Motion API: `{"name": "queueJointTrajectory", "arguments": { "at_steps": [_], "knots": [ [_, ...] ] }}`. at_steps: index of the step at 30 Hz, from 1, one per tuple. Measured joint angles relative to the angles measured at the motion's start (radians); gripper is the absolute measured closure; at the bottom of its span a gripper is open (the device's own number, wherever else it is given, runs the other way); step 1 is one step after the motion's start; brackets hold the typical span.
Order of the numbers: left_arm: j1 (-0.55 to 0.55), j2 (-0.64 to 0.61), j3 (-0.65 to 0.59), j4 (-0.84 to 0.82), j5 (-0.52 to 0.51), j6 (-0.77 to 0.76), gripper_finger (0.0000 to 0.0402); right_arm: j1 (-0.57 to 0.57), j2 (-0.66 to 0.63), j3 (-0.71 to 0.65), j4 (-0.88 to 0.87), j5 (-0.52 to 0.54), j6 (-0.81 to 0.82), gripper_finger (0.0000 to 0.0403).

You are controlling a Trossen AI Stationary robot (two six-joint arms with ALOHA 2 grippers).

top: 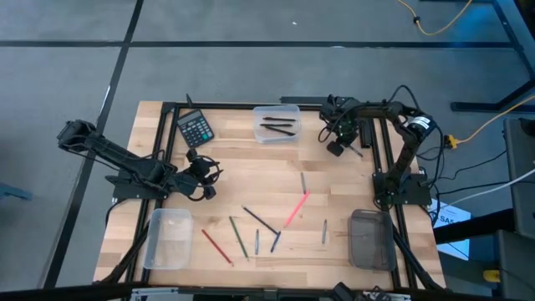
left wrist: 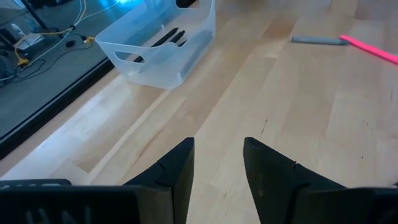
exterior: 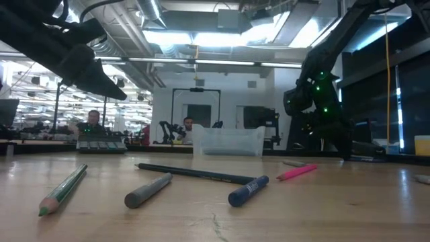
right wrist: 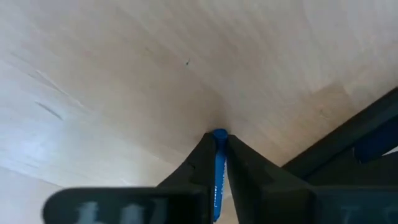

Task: Sort crayons/erasers/pens/pencils in bins
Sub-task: Put the top blue crayon into the bottom transparent bin

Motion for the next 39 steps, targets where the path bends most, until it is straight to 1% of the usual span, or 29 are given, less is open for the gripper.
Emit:
{"name": "queueJointTrajectory", "arguments": {
  "at_steps": [4, 7, 9, 13, 16, 21, 27, 31, 33, 36, 39],
  "knots": [
    [0.000, 0.000, 0.000, 0.000, -0.022, 0.007, 0.0269, 0.035, 0.001, 0.003, -0.012, 0.017, -0.001, 0.0366],
    [0.000, 0.000, 0.000, 0.000, -0.025, 0.007, 0.0269, 0.070, 0.006, 0.020, -0.046, -0.011, 0.023, 0.0366],
    [0.000, 0.000, 0.000, 0.000, -0.025, 0.007, 0.0269, 0.102, 0.006, 0.043, -0.055, -0.029, 0.044, 0.0366],
    [0.000, 0.000, 0.000, 0.000, -0.031, 0.007, 0.0269, 0.177, 0.005, 0.073, -0.045, -0.018, 0.087, 0.0366],
    [0.000, 0.000, 0.000, 0.000, -0.034, 0.003, 0.0269, 0.243, 0.005, 0.079, 0.042, -0.014, 0.128, 0.0366],
    [0.000, 0.000, 0.000, 0.001, -0.035, 0.000, 0.0269, 0.343, 0.004, 0.079, 0.131, -0.009, 0.130, 0.0366],
    [0.000, 0.000, 0.000, 0.001, -0.058, 0.000, 0.0269, 0.437, 0.003, 0.079, 0.260, 0.100, 0.198, 0.0366],
    [0.000, 0.000, 0.000, 0.001, -0.058, -0.001, 0.0269, 0.497, 0.002, 0.080, 0.385, 0.110, 0.223, 0.0366],
    [0.000, 0.000, 0.000, 0.000, -0.057, -0.010, 0.0269, 0.532, 0.002, 0.080, 0.455, 0.148, 0.254, 0.0366],
    [0.000, 0.000, 0.000, 0.001, -0.057, -0.027, 0.0269, 0.585, 0.002, 0.080, 0.562, 0.184, 0.257, 0.0366],
    [0.000, 0.000, 0.000, 0.001, -0.052, -0.027, 0.0269, 0.632, 0.002, 0.097, 0.612, 0.184, 0.273, 0.0366]
  ]
}}
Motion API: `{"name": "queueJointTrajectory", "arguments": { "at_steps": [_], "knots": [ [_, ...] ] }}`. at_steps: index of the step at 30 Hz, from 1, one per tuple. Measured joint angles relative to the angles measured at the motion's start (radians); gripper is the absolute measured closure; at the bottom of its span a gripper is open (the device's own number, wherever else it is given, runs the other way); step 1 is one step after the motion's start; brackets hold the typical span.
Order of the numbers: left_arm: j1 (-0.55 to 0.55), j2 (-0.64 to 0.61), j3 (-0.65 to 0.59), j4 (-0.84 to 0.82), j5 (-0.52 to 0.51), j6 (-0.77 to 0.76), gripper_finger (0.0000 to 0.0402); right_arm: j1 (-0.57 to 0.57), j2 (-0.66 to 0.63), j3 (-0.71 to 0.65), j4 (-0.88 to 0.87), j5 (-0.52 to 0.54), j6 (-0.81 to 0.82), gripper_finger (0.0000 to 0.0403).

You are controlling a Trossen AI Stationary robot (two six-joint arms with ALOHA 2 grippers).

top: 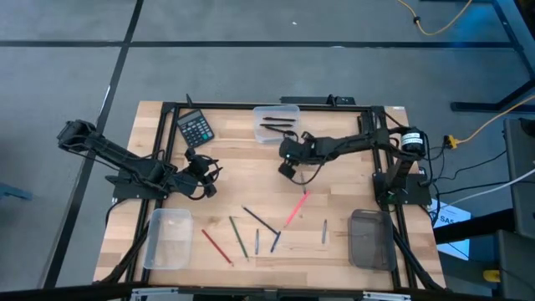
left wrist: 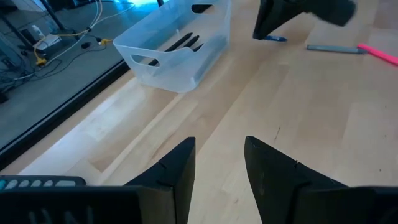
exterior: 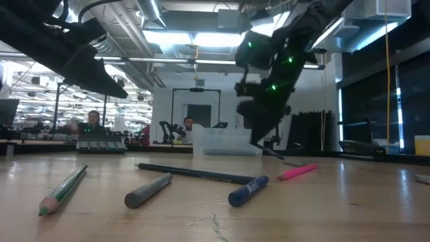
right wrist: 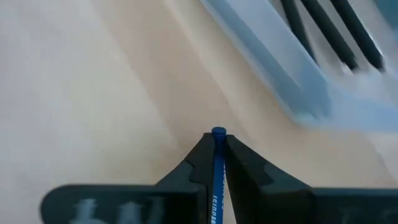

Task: Sort crayons/erasers/pens/pencils in bins
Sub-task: Put the top blue crayon into the bottom transparent bin

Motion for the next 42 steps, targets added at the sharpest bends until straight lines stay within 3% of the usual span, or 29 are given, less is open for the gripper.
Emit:
{"name": "queueJointTrajectory", "arguments": {
  "at_steps": [8, 14, 19, 30, 36, 42],
  "knots": [
    [-0.001, 0.000, 0.000, 0.000, 0.008, -0.017, 0.0269, 0.129, -0.002, 0.115, 0.095, 0.006, -0.043, 0.0366],
    [-0.002, 0.000, 0.000, 0.039, 0.032, -0.021, 0.0269, 0.193, -0.002, 0.136, 0.441, 0.021, -0.201, 0.0366],
    [-0.002, 0.000, 0.000, 0.061, 0.032, -0.019, 0.0269, 0.194, -0.002, 0.120, 0.721, -0.103, -0.347, 0.0366],
    [-0.029, 0.000, 0.000, 0.120, 0.028, 0.010, 0.0269, 0.177, 0.118, 0.120, 1.078, -0.355, -0.379, 0.0366],
    [-0.042, 0.001, 0.000, 0.136, 0.028, 0.041, 0.0269, 0.175, 0.198, 0.119, 1.217, -0.401, -0.388, 0.0366],
    [-0.035, 0.055, 0.000, 0.186, 0.031, 0.097, 0.0269, 0.155, 0.206, 0.119, 1.247, -0.411, -0.390, 0.0366]
  ]
}}
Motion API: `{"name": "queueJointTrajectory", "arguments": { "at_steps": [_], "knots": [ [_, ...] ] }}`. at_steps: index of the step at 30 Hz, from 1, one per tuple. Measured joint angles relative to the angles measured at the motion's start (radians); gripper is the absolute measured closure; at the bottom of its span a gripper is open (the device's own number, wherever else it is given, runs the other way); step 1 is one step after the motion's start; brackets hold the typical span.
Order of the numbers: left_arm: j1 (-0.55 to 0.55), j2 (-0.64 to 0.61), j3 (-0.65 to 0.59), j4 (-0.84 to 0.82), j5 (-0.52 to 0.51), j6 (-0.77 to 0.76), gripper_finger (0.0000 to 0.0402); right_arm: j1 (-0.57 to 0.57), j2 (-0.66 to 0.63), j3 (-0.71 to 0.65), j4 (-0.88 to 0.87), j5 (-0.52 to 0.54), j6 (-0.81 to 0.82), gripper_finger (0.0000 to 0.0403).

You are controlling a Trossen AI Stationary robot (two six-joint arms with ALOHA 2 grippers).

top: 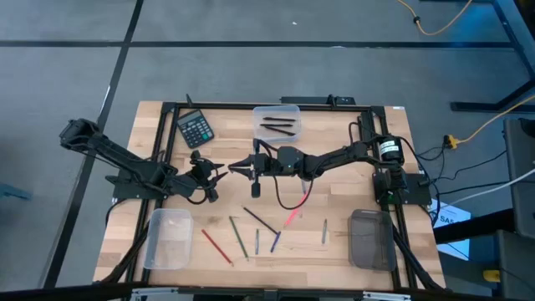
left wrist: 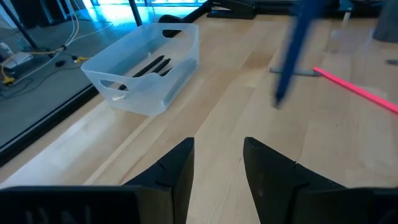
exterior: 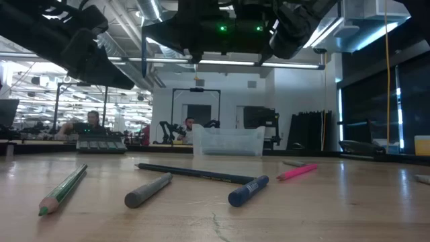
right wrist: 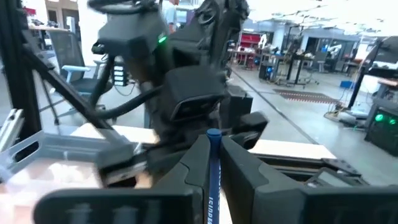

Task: Sort crayons/erasers/pens/pencils in bins
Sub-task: Put the top blue crayon into the bottom transparent bin

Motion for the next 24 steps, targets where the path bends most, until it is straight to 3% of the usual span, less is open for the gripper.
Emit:
{"name": "queueJointTrajectory", "arguments": {
  "at_steps": [12, 24],
  "knots": [
    [0.022, 0.189, 0.000, 0.294, -0.003, 0.071, 0.0263, -0.008, 0.000, 0.000, 0.027, -0.043, -0.020, 0.0366],
    [0.002, 0.209, 0.000, 0.445, -0.012, 0.226, 0.0259, -0.015, 0.000, 0.000, -0.035, -0.042, -0.023, 0.0366]
  ]
}}
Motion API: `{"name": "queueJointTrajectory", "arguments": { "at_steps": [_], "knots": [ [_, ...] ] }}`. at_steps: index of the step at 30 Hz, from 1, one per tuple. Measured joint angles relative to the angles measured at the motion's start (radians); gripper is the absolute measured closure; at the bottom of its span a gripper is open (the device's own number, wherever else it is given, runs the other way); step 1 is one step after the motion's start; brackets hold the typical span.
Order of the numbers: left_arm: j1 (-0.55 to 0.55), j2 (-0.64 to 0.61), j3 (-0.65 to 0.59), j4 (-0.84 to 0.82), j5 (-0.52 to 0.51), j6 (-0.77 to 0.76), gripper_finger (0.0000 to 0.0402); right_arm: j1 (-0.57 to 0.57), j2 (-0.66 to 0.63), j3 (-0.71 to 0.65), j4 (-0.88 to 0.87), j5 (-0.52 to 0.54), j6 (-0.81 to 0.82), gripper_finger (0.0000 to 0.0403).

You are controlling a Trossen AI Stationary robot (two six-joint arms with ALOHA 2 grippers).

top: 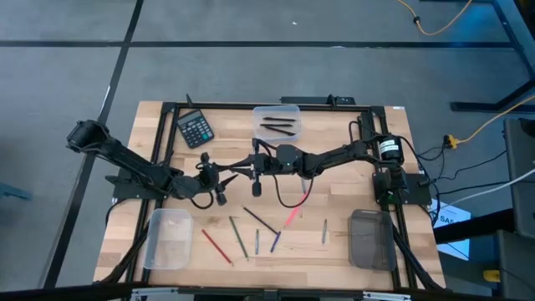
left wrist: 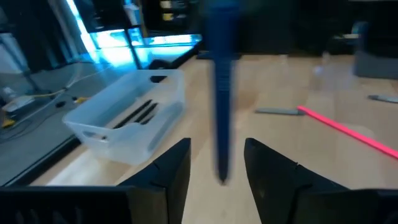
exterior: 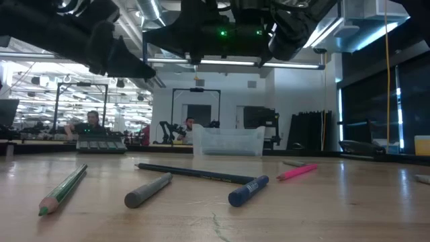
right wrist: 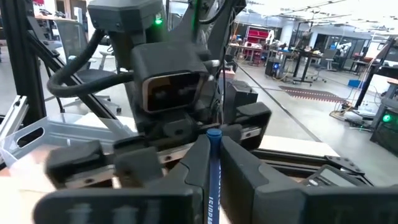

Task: Sort crayons/erasers/pens/pencils in bins
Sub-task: Put the top blue crayon into the bottom transparent bin

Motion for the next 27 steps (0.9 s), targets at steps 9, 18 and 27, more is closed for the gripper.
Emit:
{"name": "queueJointTrajectory", "arguments": {
  "at_steps": [9, 18, 27],
  "knots": [
    [-0.034, 0.000, 0.000, 0.020, 0.006, 0.016, 0.0323, 0.000, 0.000, 0.000, -0.079, -0.001, 0.001, 0.0366],
    [-0.028, -0.001, 0.000, 0.016, 0.005, 0.074, 0.0393, -0.003, -0.001, 0.000, -0.126, -0.005, -0.020, 0.0365],
    [-0.043, -0.001, 0.000, -0.008, 0.039, 0.054, 0.0394, 0.010, -0.001, 0.000, -0.163, 0.030, -0.041, 0.0334]
  ]
}}
